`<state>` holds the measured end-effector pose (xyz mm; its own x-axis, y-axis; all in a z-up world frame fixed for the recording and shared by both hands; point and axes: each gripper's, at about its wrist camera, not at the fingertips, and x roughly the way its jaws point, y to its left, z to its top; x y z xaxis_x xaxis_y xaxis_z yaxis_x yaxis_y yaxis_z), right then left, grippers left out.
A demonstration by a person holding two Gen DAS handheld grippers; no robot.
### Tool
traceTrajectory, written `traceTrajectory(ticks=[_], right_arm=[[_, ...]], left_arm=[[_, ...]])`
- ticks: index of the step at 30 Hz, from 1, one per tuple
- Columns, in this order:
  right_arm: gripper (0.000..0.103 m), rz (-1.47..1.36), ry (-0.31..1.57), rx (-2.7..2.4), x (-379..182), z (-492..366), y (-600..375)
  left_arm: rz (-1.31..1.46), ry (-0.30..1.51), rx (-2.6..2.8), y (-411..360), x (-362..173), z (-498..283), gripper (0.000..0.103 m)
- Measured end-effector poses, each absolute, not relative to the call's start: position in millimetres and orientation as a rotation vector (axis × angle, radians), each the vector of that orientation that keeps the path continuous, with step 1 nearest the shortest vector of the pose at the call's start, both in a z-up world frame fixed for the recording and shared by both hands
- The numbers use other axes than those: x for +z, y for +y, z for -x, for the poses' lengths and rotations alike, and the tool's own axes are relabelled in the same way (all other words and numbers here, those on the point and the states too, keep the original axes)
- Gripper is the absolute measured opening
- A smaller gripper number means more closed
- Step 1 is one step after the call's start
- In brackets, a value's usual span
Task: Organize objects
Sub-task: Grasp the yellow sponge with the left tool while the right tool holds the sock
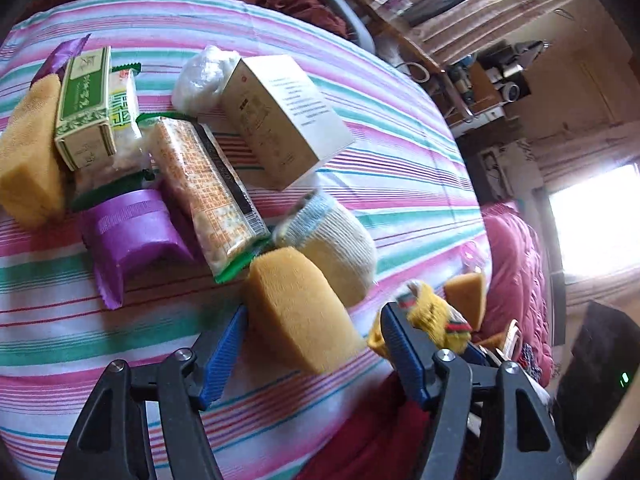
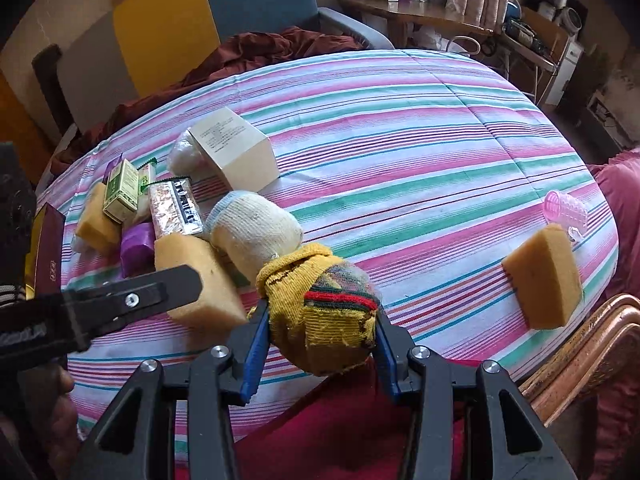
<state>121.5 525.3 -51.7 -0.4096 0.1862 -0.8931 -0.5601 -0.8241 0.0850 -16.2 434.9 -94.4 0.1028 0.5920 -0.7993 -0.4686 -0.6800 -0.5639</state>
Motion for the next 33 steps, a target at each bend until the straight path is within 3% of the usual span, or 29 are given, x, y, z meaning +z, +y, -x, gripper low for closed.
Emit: traceTrajectory(ticks=[8,21,33], right_arm=[[0.047,1.35,0.535,2.269,-51,-123,525],[0.047,1.333,0.455,2.288,-47,-123,519],[0.047,1.374,0.287,2.225,-48,-116,510]], left_arm=[[1.502,-0.065,1.698,424,-111,0,0.043],[1.177,0.096,1.909,310,-44,-21,0.042],[1.194,0.109,2.336,95,-10,78,0.042]])
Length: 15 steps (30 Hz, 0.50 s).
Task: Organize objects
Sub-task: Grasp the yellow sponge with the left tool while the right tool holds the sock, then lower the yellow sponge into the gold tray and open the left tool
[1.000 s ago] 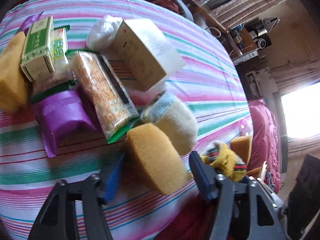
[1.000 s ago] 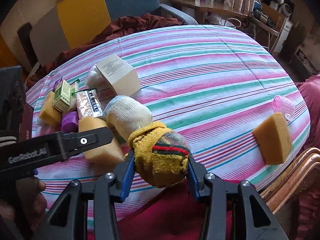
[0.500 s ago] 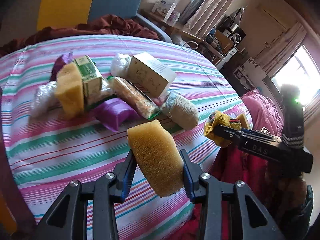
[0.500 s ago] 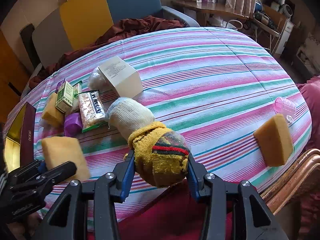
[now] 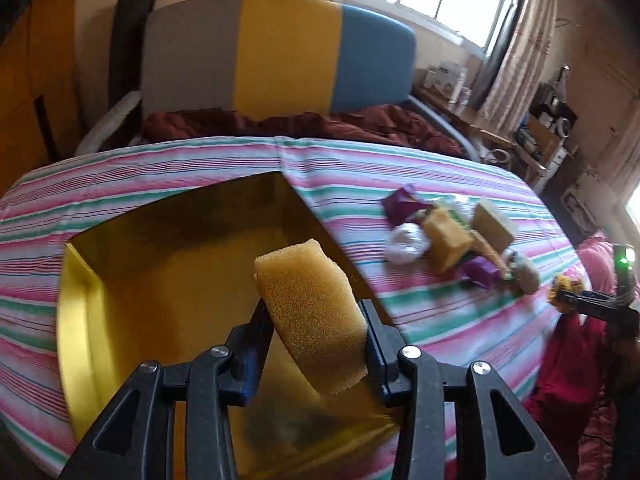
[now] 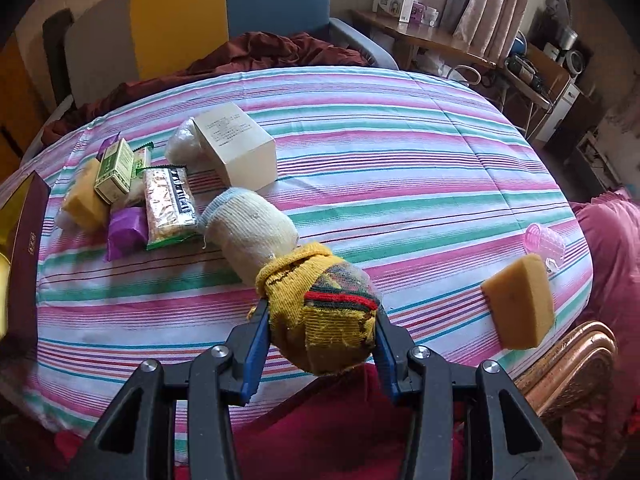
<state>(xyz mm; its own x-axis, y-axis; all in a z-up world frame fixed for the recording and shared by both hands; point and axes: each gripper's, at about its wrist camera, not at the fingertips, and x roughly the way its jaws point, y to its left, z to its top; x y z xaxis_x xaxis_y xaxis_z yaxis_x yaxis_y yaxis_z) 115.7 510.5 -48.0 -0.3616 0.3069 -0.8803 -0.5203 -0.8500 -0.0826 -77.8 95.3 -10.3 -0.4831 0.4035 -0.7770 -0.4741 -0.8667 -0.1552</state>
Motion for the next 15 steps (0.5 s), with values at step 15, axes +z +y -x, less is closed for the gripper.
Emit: traceTrajectory(ticks=[15], right_arm=[[0.047,1.432,0.179,2.133,-52,-108,506]], left_arm=[[1.484,0.214,2.489,3,-77,216,0.044]])
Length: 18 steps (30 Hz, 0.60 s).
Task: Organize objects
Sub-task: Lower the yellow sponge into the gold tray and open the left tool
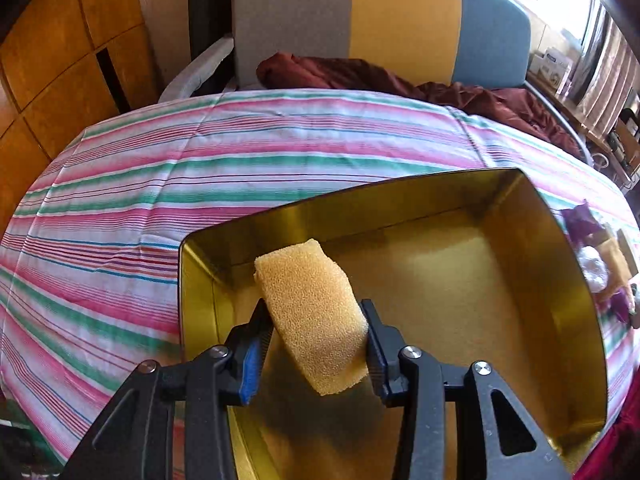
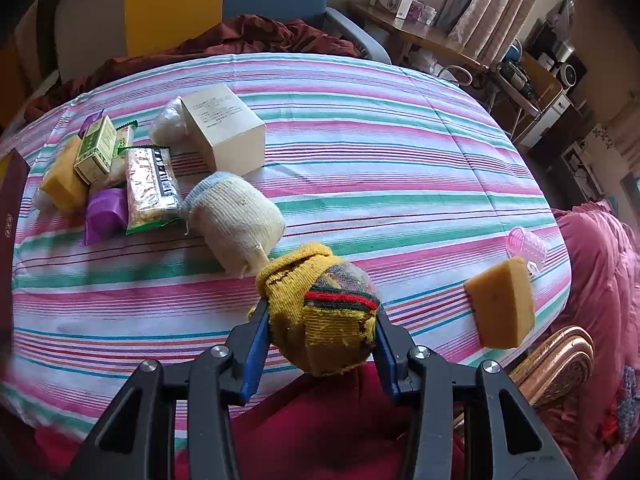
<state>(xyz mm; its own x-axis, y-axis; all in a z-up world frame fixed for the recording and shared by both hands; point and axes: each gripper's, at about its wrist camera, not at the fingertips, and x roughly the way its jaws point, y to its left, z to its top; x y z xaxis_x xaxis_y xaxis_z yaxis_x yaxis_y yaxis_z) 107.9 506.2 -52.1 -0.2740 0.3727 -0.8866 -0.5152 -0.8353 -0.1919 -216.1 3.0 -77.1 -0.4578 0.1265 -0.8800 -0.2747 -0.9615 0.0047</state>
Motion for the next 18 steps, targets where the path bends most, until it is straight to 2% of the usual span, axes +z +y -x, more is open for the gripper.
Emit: traceTrajectory(ticks=[4,7,10,18], right_arm=[[0.047,1.442,0.163,2.116,-53,-106,505],[0.047,1.444,0.157,2.107,-53,-106,504],[0.047,1.446,0.154,2.105,-53,-106,503],[0.047,1.408,0.176,2.184,-39,-103,488]], left_arm=[[1.484,0.225,2.513,-1,-79,224,0.052],[1.487,0.212,2.545,-5,-76,223,0.054],[1.427,0.189,2.555,-8,-67,209,0.063],[1.327,-0.026,2.667,-39,-37,160,0.064]])
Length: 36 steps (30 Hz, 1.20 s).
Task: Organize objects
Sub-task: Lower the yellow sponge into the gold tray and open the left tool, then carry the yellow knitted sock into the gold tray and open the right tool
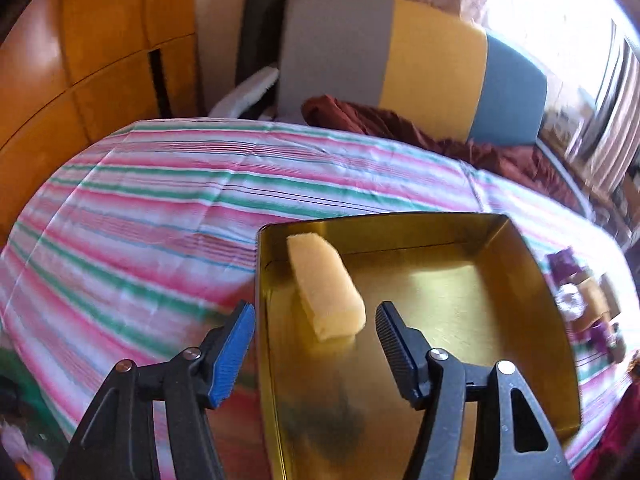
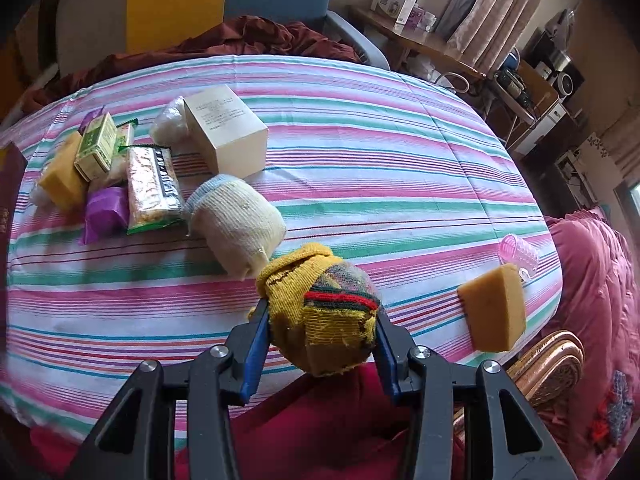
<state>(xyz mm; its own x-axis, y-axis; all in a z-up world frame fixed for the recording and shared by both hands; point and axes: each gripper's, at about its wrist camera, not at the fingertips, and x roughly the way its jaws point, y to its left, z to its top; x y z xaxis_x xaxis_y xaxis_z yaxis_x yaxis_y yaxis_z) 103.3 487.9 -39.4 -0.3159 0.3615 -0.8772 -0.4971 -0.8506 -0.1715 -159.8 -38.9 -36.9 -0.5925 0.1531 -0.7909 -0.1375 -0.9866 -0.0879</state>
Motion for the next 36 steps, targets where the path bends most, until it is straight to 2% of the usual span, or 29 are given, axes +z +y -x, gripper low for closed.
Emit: traceTrajectory(ticks=[12,23,32,36], right_arm=[[0.048,1.374,0.019,2.715,18,-27,327],[0.048,1.593,-0.02,2.942,-22,19,196],[0.051,1.738,0.045,3.053,-45,67,119],[0.053,1.789,0.072,3.058,-57,94,88]], left_arm=[[1.323,-0.19,2.674,-69,-36,87,0.064],[1.349,-0.297,2.682,-82,-37,66,0.063],[1.435,-0.459,2.657,-102,-46,51,0.062],[1.399,-0.472,2.662,-105,-43,50,0.062]])
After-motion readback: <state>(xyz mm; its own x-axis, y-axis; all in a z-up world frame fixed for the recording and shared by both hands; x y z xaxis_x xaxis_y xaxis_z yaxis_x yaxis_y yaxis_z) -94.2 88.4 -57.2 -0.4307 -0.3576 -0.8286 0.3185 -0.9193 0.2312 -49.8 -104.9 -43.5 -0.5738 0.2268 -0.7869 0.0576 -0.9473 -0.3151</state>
